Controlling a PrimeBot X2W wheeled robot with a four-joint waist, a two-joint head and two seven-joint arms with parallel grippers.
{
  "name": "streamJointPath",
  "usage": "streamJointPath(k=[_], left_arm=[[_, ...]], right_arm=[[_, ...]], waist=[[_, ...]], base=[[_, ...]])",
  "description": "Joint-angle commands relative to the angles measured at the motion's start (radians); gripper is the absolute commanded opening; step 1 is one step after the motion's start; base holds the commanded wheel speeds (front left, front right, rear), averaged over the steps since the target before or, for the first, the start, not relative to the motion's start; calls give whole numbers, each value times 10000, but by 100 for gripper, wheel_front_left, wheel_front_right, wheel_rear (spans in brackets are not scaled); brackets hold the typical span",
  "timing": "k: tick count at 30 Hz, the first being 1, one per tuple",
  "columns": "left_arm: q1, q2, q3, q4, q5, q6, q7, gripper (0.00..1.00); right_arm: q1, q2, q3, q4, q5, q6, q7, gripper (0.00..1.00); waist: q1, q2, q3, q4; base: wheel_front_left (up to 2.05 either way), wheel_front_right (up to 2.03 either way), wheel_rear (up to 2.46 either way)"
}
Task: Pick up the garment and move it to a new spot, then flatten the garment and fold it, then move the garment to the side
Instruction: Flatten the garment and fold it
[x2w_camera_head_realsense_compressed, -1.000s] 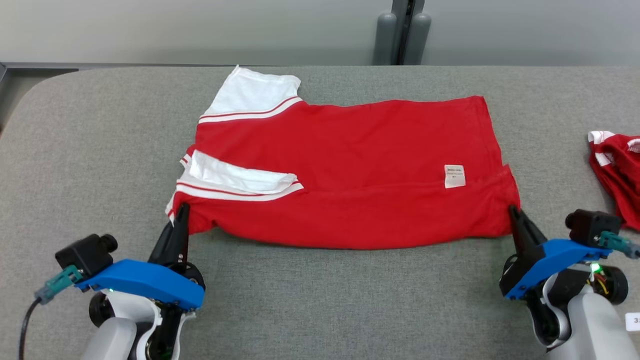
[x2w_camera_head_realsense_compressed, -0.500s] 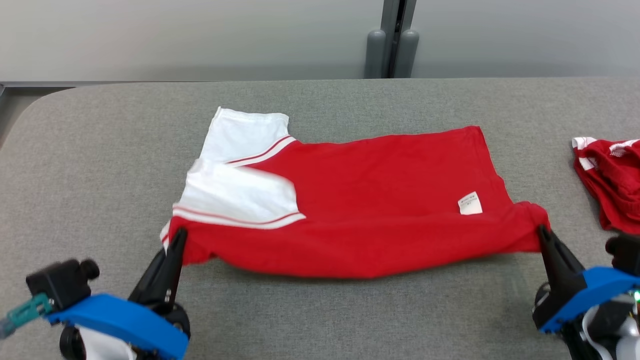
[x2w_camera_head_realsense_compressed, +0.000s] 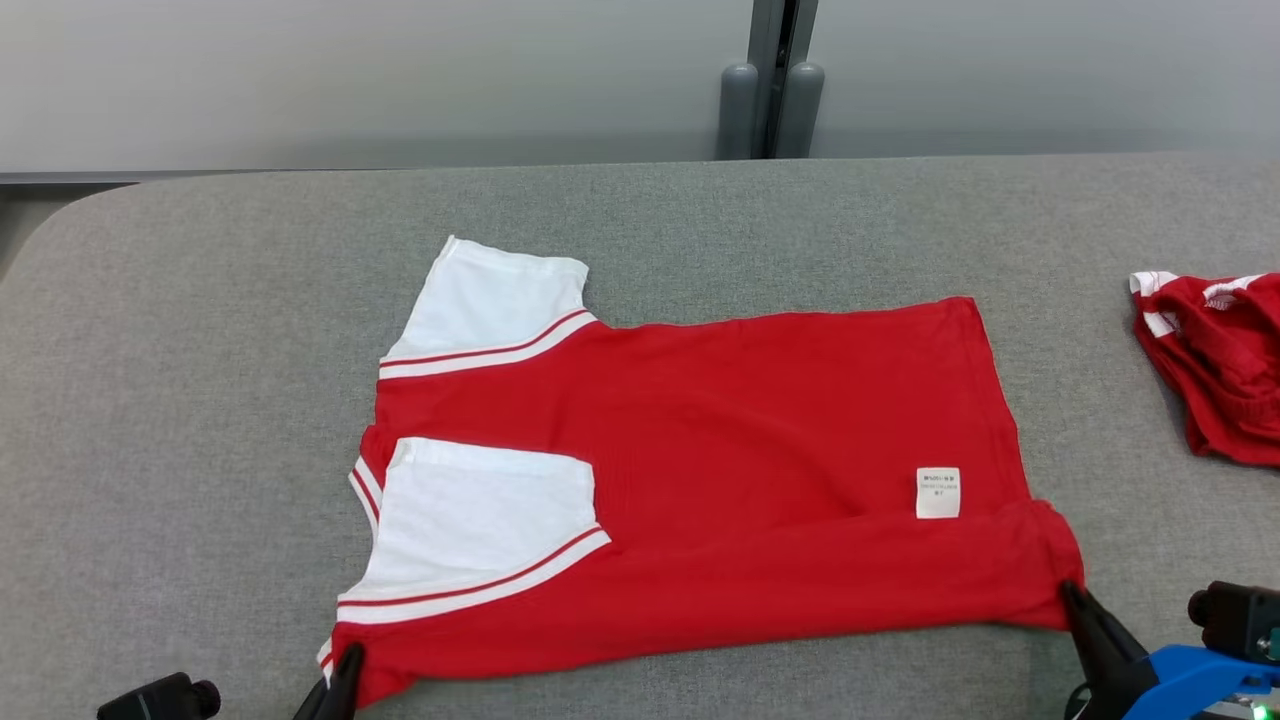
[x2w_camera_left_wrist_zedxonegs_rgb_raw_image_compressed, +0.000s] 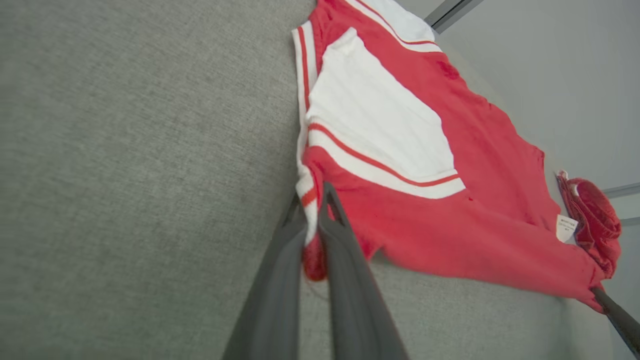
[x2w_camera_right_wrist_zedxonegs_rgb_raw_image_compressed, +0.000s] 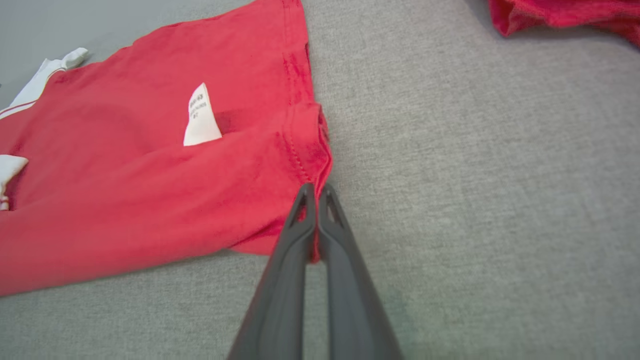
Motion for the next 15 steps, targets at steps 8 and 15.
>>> streamJointPath(k=[8,15], left_arm=[[-550,-8,4,936,213,-349,-356,100],[-1795,715,146,500,729,-407,-104,100]], right_arm=[[-199,-19,39,676,-47,1,-332,100],[-575,-17,-248,111,-129,1,-490,100]], waist=[[1,0,14,-52],[1,0,178,-110]], base=[[0,0,0],[0,0,0]])
